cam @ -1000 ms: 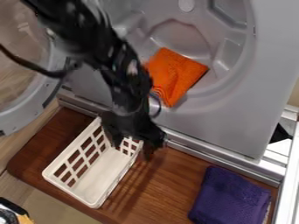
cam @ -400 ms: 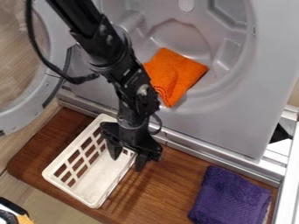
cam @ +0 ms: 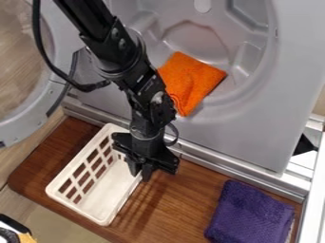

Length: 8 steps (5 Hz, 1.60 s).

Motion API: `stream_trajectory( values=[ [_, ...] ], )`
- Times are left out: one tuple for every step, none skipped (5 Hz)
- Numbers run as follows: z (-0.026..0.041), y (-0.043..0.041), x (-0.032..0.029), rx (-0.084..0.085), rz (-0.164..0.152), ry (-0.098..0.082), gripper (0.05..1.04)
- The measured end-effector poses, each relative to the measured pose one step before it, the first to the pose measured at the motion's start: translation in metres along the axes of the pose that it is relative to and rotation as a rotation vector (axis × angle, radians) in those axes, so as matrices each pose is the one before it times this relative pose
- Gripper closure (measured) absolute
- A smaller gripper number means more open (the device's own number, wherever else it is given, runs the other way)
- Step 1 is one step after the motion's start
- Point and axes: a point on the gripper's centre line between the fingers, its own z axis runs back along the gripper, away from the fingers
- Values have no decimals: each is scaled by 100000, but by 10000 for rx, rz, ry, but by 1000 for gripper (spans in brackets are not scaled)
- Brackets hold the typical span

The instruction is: Move the basket to the right

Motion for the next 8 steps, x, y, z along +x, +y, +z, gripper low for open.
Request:
stream_trajectory(
  values=[
    [-13, 71, 108, -166, 105, -73, 983],
    [1033, 401, 71, 191, 127, -47, 988],
    [1775, -321, 124, -243, 424, 106, 993],
    [1807, -1174, 322, -119, -229, -84, 998],
    [1638, -2550, -19, -378, -266, -367, 998],
    [346, -2453, -560, -324, -347, 11, 998],
    [528, -3778, 183, -795, -512, -367, 998],
    [187, -2849, 600, -557, -515, -311, 998]
  ],
)
